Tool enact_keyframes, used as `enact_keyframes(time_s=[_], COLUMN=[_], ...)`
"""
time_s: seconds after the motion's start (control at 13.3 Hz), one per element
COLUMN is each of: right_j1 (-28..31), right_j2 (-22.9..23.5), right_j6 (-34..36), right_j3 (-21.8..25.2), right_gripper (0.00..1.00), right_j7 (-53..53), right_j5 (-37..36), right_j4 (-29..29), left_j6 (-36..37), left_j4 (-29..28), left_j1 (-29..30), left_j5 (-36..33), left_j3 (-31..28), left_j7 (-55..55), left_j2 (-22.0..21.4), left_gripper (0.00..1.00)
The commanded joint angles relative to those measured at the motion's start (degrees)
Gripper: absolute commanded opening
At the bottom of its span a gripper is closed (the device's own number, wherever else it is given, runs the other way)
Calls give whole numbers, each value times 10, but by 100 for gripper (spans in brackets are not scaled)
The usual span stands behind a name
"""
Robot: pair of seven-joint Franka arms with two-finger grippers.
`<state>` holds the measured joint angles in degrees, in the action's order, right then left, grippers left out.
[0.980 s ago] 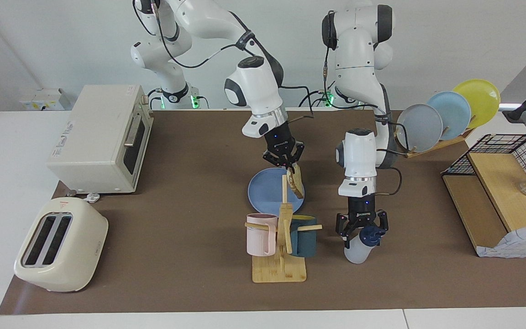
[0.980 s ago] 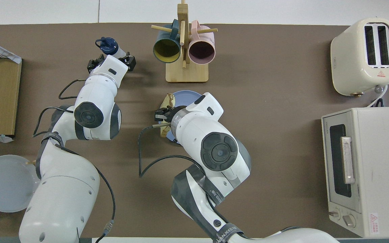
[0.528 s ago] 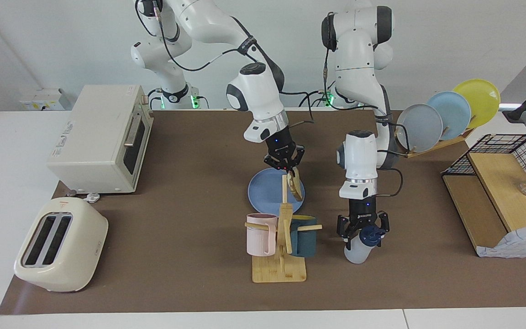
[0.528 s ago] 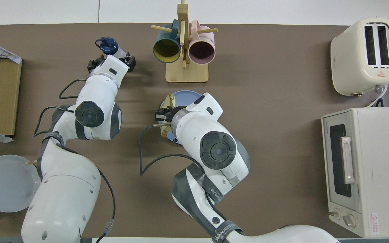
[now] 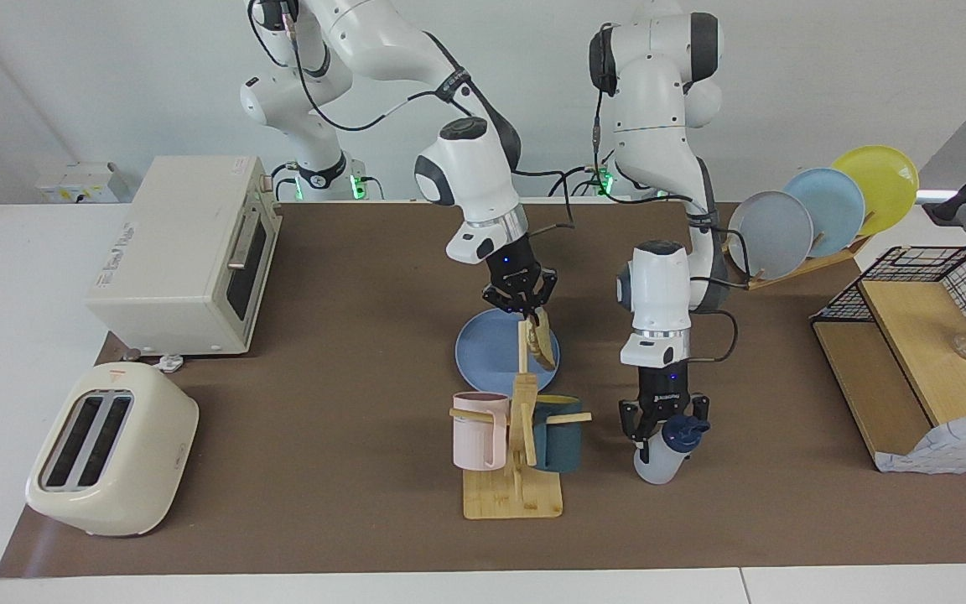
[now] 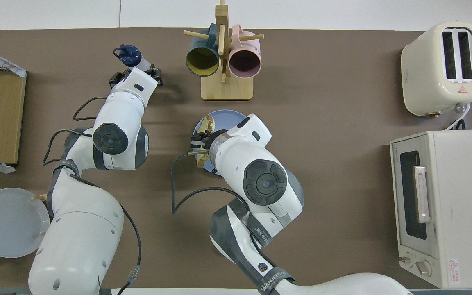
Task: Put bread on plate and add seasoning
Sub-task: 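Lower the bread onto the blue plate while the left gripper grasps the bottle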
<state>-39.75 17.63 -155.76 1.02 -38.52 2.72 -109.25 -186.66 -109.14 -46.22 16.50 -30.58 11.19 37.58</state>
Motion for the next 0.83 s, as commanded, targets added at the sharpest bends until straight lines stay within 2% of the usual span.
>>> enact_keyframes(time_s=[0.0,0.53,0.6,0.68,0.75], right_j1=[0,4,5,7,10], right_j2=[-19,-24,-24,-24,-24], right_j6=[-8,-9,-8,-7,-5], right_j3=[-1,0,0,0,0], right_gripper=[0,0,12,29,39], right_j7=[-4,-9,-9,-9,-9], right_j5=[8,8,8,8,8], right_j4=[-31,-48,-48,-48,-48], left_j6=[17,16,17,18,21], left_j4=[16,17,17,17,17], left_j1=[0,3,5,11,11], left_j5=[5,6,6,5,5], left_j3=[-6,-5,-5,-5,-5], left_j7=[0,1,1,1,1], left_j2=[7,3,1,-1,-8], left_gripper=[0,0,0,0,0])
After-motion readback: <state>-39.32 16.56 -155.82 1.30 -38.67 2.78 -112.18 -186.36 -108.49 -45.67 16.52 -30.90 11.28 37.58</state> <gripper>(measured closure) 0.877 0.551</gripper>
